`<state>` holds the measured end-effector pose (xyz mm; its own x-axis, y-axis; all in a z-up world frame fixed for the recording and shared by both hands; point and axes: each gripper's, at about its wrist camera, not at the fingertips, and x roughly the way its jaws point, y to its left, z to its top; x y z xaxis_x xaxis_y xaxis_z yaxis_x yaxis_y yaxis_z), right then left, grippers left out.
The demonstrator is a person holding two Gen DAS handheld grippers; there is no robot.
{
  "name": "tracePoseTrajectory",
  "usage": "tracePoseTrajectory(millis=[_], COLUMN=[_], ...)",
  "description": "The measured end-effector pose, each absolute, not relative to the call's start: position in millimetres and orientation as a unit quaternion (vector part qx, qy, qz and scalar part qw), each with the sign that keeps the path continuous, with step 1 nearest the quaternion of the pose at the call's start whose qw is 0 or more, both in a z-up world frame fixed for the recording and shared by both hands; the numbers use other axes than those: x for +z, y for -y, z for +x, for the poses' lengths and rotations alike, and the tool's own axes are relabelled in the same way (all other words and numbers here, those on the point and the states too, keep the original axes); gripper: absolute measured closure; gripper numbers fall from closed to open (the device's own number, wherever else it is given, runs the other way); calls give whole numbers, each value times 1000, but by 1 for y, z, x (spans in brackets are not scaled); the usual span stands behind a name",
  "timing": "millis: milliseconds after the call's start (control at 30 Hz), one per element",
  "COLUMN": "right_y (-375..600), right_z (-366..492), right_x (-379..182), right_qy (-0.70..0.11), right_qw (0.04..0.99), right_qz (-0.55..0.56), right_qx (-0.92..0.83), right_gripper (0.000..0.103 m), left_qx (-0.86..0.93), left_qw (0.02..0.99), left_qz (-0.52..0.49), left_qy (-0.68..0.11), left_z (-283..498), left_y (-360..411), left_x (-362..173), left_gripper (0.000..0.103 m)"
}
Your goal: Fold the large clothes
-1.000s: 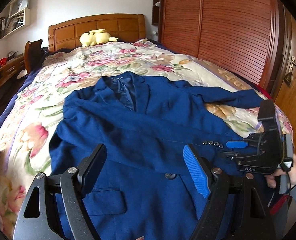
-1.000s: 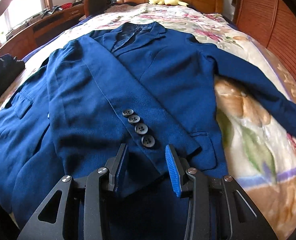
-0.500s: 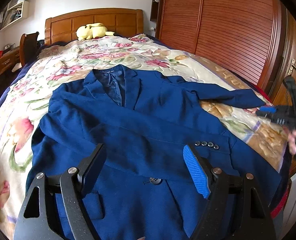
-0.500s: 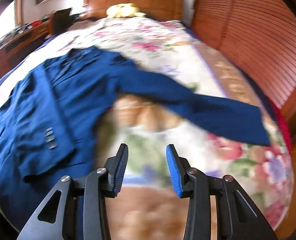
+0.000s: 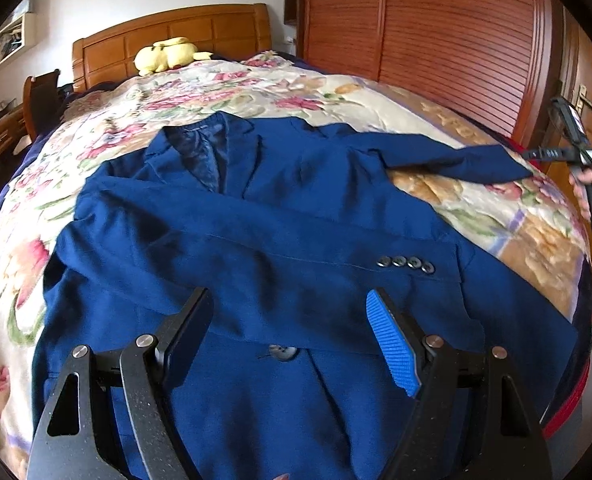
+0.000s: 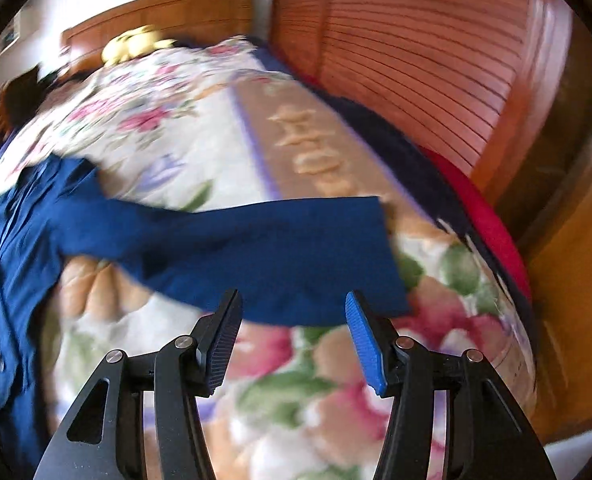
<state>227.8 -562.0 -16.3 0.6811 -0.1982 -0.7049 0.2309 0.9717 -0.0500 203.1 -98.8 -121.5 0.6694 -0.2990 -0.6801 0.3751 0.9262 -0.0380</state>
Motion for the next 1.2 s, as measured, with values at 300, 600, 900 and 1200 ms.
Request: tracePoseTrajectory(millis=[300, 600, 900, 1200], right_y=[608, 620, 589, 528], right_z=[272, 285, 295, 282], right_x=[-46, -68, -63, 10], right_qy=[-418, -424, -445, -366], right_qw=[891, 886, 885, 925], right_qz=[55, 64, 10, -32], right_qx=[-169, -176, -138, -94], right_gripper=[47, 36, 91, 93], left_qx=[-193, -193, -193, -199], left_qw=[902, 896, 899, 904], left_qz=[71, 74, 73, 65], left_qy=[-380, -393, -387, -373], left_z=[208, 209, 208, 203], left_y=[117, 117, 117, 111], left_x=[-135, -142, -138, -125], left_gripper=[24, 24, 24, 24])
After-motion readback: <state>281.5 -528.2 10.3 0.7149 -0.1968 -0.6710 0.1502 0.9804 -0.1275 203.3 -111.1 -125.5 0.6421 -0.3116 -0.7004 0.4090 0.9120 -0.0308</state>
